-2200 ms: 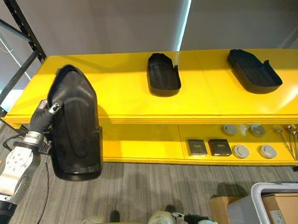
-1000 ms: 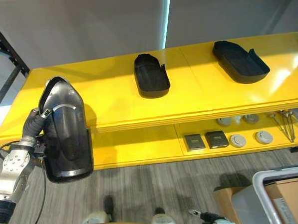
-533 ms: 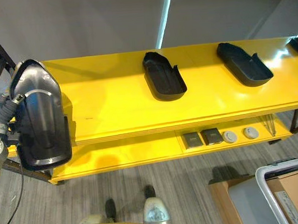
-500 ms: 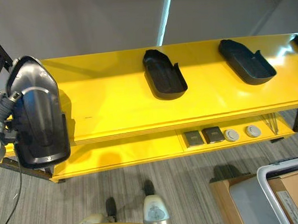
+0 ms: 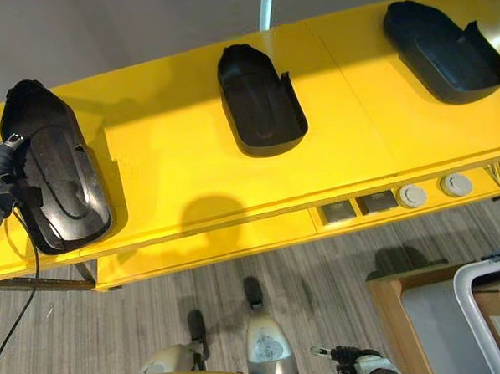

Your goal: Move parts from the plastic box to the shelf.

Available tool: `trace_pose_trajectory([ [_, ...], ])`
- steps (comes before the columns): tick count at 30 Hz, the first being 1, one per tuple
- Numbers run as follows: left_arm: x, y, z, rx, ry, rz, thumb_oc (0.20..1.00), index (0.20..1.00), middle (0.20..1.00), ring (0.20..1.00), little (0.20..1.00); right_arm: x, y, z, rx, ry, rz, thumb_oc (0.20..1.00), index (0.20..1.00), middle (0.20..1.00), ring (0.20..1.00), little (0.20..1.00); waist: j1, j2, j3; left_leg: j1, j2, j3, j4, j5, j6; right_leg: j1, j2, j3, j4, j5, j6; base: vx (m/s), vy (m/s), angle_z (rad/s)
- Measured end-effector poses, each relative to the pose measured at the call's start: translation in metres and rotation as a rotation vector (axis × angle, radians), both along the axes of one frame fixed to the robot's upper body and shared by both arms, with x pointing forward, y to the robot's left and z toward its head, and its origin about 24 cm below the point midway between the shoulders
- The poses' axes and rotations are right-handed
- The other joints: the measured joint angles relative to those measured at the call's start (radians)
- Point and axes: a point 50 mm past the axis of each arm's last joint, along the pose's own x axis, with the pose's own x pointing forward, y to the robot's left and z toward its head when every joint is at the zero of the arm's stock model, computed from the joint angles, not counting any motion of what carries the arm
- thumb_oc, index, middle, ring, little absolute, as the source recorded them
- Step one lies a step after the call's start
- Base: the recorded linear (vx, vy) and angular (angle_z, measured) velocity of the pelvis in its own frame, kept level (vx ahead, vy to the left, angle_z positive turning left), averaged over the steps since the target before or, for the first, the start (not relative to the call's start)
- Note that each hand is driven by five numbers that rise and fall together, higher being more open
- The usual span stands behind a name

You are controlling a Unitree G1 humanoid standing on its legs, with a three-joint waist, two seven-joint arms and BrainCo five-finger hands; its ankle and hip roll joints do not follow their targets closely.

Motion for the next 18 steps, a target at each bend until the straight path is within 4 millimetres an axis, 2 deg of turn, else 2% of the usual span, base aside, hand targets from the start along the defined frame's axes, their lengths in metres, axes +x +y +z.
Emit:
trace_pose_trajectory([
  [3, -0.002, 0.012, -0.001, 0.016, 0.082, -0.002, 0.200, 0.200, 0.200, 0.200, 0.200, 0.000, 0.001, 0.000, 0.007, 0.001, -0.001, 1.000, 1.000, 1.000, 1.000, 1.000, -0.021, 0.002, 0.029, -0.002, -0.004, 0.006, -0.005, -0.001, -0.001, -0.006, -0.002, 0.011, 0.000, 0.000, 0.000, -0.01, 0.056, -0.09],
  [4, -0.002, 0.019, -0.002, 0.060, 0.152, -0.012, 0.200, 0.200, 0.200, 0.200, 0.200, 0.000, 0.000, 0.000, 0.006, 0.002, -0.001, 1.000, 1.000, 1.000, 1.000, 1.000, -0.024, 0.005, 0.039, -0.011, -0.005, 0.017, -0.006, -0.001, -0.001, -0.020, -0.003, 0.017, 0.000, 0.000, -0.003, -0.01, 0.059, -0.16],
  [7, -0.001, 0.026, 0.006, 0.213, 0.238, -0.029, 0.200, 0.200, 0.200, 0.200, 0.200, 0.004, -0.002, 0.002, 0.002, -0.015, 0.008, 1.000, 1.000, 1.000, 1.000, 1.000, -0.030, 0.012, 0.066, -0.024, -0.007, 0.025, -0.005, 0.000, 0.000, -0.035, -0.003, 0.023, 0.000, 0.010, 0.003, -0.01, 0.031, -0.09],
  [12, 0.006, 0.028, 0.035, 0.358, 0.232, -0.028, 0.200, 0.200, 0.200, 0.200, 0.200, 0.020, -0.003, 0.009, 0.004, -0.064, 0.045, 1.000, 1.000, 1.000, 1.000, 1.000, -0.044, 0.024, 0.101, -0.024, -0.006, 0.027, -0.004, 0.000, -0.001, -0.035, -0.003, 0.025, 0.000, 0.012, 0.002, 0.00, 0.003, -0.01],
  [18, 0.013, 0.025, 0.050, 0.443, 0.189, -0.035, 0.200, 0.200, 0.200, 0.200, 0.200, 0.024, -0.007, 0.013, 0.001, -0.082, 0.030, 1.000, 1.000, 1.000, 1.000, 1.000, -0.055, 0.026, 0.124, -0.022, -0.009, 0.036, -0.005, -0.003, -0.003, -0.037, -0.002, 0.041, 0.000, 0.011, 0.001, 0.00, 0.028, -0.04],
])
